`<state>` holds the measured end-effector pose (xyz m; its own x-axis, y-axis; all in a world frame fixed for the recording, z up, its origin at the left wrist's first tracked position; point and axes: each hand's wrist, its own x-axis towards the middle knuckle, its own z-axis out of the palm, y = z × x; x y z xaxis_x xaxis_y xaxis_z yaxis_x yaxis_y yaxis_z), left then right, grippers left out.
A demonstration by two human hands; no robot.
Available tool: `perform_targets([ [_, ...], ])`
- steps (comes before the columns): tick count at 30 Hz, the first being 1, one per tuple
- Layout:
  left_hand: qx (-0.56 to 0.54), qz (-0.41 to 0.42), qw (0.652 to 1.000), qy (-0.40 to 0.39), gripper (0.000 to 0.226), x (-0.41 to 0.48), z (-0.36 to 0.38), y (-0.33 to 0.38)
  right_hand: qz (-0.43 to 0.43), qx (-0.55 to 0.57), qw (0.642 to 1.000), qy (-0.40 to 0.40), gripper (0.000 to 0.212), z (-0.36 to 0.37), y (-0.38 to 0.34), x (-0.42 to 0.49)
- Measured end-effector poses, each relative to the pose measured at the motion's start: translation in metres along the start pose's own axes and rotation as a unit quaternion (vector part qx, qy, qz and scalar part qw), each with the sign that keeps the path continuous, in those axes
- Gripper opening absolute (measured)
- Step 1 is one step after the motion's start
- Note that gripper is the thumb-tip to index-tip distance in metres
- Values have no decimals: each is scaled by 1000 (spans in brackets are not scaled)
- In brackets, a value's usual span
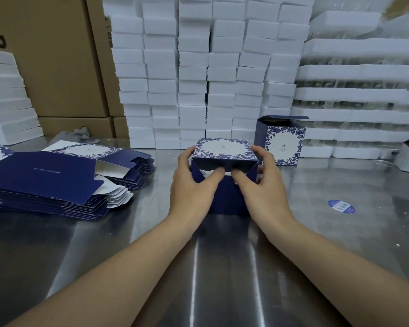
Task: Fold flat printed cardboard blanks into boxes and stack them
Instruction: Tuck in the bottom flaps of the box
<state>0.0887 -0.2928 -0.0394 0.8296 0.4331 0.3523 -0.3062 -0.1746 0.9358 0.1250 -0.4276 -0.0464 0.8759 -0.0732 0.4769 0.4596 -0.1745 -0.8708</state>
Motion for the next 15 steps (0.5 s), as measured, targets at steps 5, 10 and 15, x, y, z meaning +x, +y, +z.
perform_targets([
  [5,49,29,998,5,74,3,-2,-8,-20,-11,1000,-14,65,-1,1,-1],
  [10,77,51,996,19,74,11,-7,-16,-50,-58,996,-38,74,-4,8,2],
  [15,71,50,996,10,75,10,-8,-14,-58,-57,996,-39,75,-4,11,4],
])
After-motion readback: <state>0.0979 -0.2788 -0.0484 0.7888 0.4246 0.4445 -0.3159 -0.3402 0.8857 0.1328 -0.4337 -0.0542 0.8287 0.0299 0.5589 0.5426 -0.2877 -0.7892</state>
